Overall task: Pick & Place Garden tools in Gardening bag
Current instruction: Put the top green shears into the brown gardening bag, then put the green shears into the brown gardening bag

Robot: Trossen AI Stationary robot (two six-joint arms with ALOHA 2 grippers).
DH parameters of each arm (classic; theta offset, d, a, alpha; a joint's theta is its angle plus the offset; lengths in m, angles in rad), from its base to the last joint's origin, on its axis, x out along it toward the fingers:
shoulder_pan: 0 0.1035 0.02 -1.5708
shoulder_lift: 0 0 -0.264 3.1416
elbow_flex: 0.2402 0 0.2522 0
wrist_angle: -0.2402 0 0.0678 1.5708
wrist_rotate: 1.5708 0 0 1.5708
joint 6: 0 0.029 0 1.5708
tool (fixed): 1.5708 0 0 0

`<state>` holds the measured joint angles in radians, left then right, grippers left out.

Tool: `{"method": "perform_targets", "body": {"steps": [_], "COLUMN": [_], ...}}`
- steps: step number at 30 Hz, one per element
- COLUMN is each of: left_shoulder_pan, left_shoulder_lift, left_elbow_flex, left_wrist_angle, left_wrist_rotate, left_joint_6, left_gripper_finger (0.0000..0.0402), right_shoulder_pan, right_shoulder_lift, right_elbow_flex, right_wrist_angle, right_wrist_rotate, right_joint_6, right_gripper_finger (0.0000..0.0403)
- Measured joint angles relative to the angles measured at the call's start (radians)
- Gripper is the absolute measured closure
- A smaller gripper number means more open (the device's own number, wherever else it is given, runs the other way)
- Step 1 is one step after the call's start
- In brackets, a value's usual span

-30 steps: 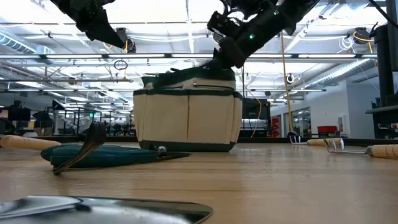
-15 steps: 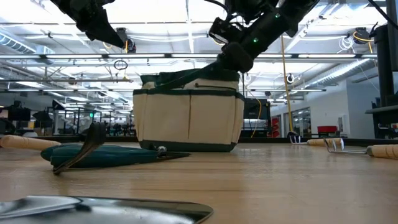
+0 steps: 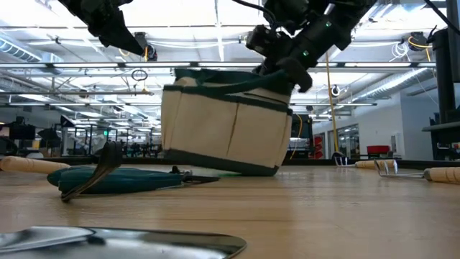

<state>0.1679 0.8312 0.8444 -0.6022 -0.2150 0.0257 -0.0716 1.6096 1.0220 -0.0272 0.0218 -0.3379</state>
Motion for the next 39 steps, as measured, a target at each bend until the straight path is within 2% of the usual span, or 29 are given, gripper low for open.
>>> {"method": "perform_targets", "body": {"steps": [10, 14, 20, 32, 39], "left_shoulder_pan": [0.0, 0.0, 0.0, 0.0, 0.0], "left_shoulder_lift": [0.0, 0.0, 0.0, 0.0, 0.0], "left_elbow_flex": [0.0, 0.0, 0.0, 0.0, 0.0], "left_wrist_angle": [0.001, 0.0, 0.0, 0.0, 0.0], "left_wrist_rotate": [0.0, 0.0, 0.0, 0.0, 0.0], "left_joint_6": [0.0, 0.0, 0.0, 0.0, -0.002], "left_gripper_finger": [0.0371, 0.0371, 0.0371, 0.0371, 0.0371], "right_shoulder_pan": [0.008, 0.008, 0.006, 0.006, 0.006], "right_shoulder_lift": [0.0, 0.0, 0.001, 0.002, 0.002], "right_elbow_flex": [-0.047, -0.083, -0.108, -0.12, -0.12], "right_wrist_angle": [0.054, 0.107, 0.151, 0.216, 0.25], "right_wrist_rotate": [-0.003, -0.054, -0.05, -0.05, -0.049], "right_joint_6": [-0.085, -0.184, -0.198, -0.206, -0.196], "right_gripper_finger": [0.0348, 0.0348, 0.0346, 0.0275, 0.0257]}}
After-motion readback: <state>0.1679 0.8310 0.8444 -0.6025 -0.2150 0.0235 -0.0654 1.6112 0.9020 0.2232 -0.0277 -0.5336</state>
